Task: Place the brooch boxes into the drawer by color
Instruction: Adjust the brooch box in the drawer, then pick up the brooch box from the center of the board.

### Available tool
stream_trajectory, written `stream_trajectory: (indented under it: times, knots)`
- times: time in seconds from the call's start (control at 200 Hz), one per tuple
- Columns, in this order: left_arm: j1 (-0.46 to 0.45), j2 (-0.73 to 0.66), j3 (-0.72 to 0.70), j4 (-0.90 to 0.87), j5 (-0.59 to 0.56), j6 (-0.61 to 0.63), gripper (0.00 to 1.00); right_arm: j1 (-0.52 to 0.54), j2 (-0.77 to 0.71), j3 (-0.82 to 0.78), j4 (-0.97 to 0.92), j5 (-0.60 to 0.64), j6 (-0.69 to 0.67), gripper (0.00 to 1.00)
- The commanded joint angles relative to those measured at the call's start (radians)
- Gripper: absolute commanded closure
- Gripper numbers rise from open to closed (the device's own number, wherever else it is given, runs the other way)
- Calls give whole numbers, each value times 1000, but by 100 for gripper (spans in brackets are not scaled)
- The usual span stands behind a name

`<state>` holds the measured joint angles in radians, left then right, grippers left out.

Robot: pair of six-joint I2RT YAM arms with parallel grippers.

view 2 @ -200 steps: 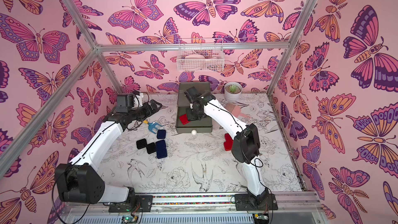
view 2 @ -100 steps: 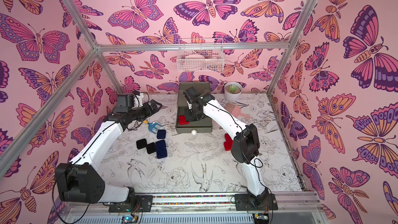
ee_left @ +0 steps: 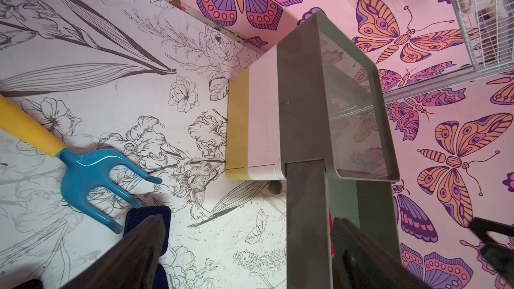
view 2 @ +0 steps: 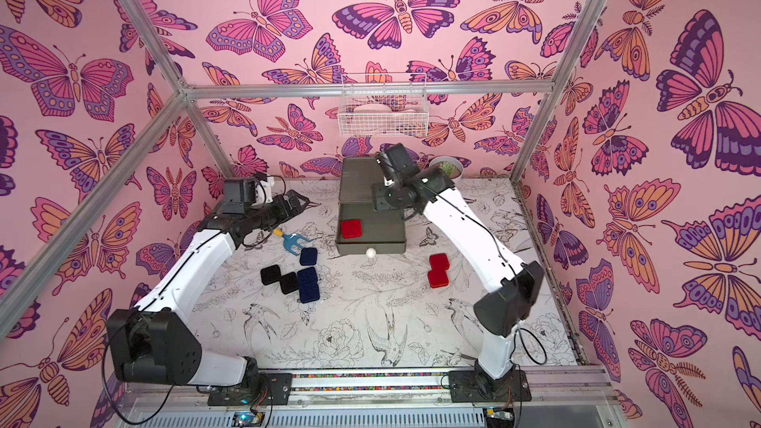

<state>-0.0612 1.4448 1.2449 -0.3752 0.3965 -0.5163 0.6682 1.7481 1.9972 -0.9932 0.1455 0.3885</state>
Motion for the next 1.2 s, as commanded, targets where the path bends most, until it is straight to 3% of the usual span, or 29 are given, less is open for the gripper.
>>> stream_trajectory:
  times: [0.0, 0.195, 0.336, 0.536, 0.676, 0.857, 1.192]
  knots:
    - [18, 19, 33, -9, 20, 55, 0, -97, -96, -135, -37, 90, 31, 32]
    - [14, 38, 57, -8, 105, 74, 0, -293, -268, -444, 16, -75, 82, 25]
    - [-3, 43, 54, -8, 124, 89, 0, -314, -291, -593, 35, -51, 75, 21]
    - [-55, 42, 55, -8, 120, 112, 0, -315, -194, -702, 75, -113, 54, 20]
    - [-66, 42, 53, -8, 120, 105, 0, -315, -106, -737, 125, -148, 6, 19]
    - [-68, 18, 39, -35, 2, 88, 0, -315, -26, -721, 143, -152, -45, 17]
    - [-69, 17, 36, -34, 43, 91, 0, -331, 88, -718, 178, -92, -86, 16]
